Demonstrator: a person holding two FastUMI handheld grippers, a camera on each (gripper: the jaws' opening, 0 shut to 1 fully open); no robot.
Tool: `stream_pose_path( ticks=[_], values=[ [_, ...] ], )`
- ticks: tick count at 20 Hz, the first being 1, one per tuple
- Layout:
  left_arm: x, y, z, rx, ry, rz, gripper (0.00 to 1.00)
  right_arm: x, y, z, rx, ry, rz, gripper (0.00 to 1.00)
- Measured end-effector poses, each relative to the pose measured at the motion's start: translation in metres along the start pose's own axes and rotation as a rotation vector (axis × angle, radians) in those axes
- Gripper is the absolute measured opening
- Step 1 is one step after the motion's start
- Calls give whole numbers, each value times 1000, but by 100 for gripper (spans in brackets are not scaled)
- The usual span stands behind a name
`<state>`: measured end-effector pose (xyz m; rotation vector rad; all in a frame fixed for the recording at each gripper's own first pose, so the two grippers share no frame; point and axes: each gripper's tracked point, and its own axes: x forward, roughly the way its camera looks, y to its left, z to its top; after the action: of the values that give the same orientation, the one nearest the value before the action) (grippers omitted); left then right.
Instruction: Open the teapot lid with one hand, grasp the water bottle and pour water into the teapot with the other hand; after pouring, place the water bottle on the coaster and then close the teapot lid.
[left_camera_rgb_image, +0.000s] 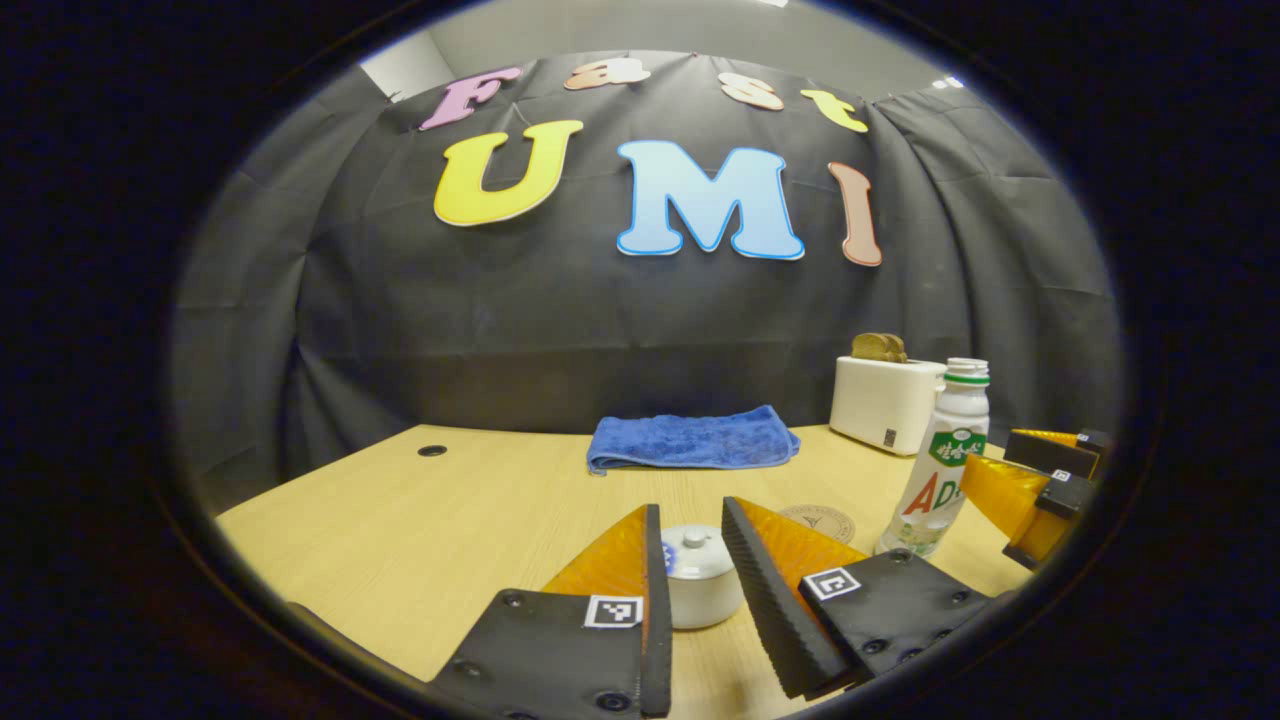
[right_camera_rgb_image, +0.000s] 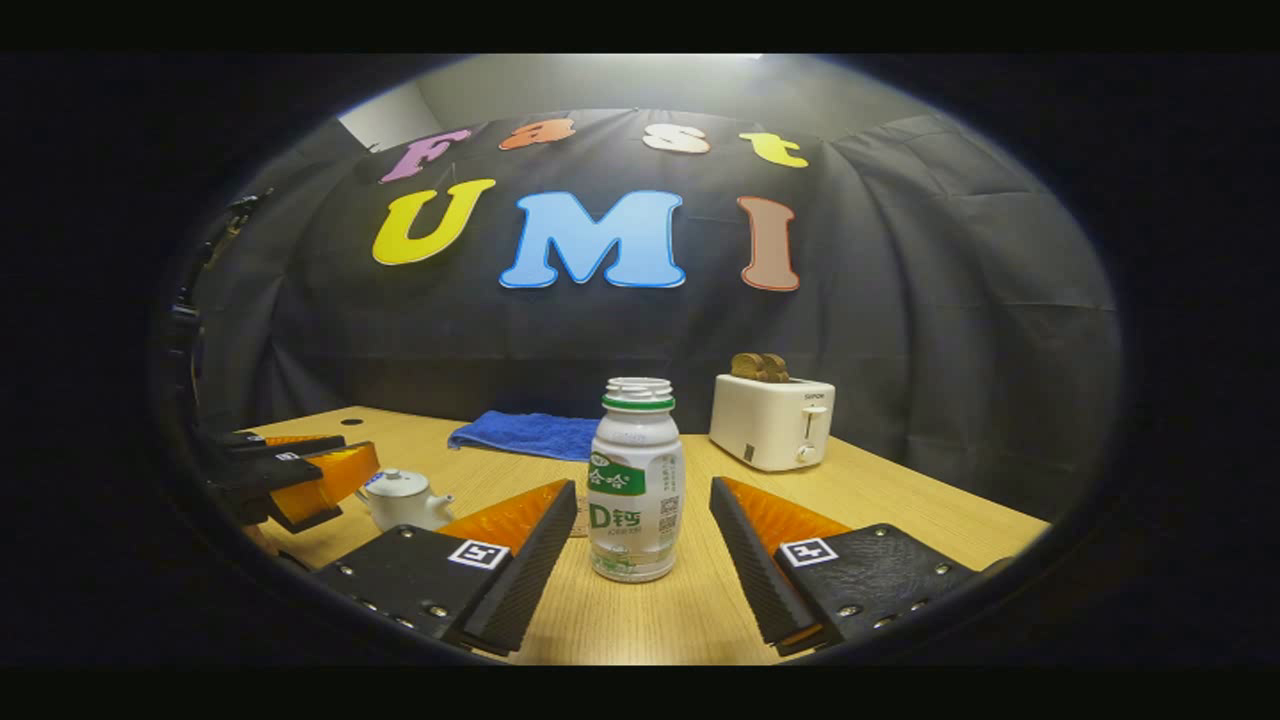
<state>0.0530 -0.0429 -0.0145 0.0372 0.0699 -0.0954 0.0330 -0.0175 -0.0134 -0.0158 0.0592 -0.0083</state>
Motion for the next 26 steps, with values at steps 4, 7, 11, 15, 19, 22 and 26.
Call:
stream_pose_path(
  ticks=[4,7,11,15,19,22,26],
  values=[
    [21,-5,-4,4,22,-13,44,5,2,-4,9,11,7,83],
    [30,-7,-11,13,40,-7,44,5,3,-6,13,17,13,83],
    [35,-5,-24,17,72,3,43,7,1,-9,14,22,9,83],
    [35,5,-23,20,62,50,100,8,-1,-12,20,29,8,83],
    [33,4,-22,22,57,59,0,7,-1,-11,31,23,9,83],
    [33,4,-22,48,53,75,9,7,-3,-11,25,23,6,83],
    [34,6,-21,44,52,72,12,8,-1,-14,41,41,22,98]
  ],
)
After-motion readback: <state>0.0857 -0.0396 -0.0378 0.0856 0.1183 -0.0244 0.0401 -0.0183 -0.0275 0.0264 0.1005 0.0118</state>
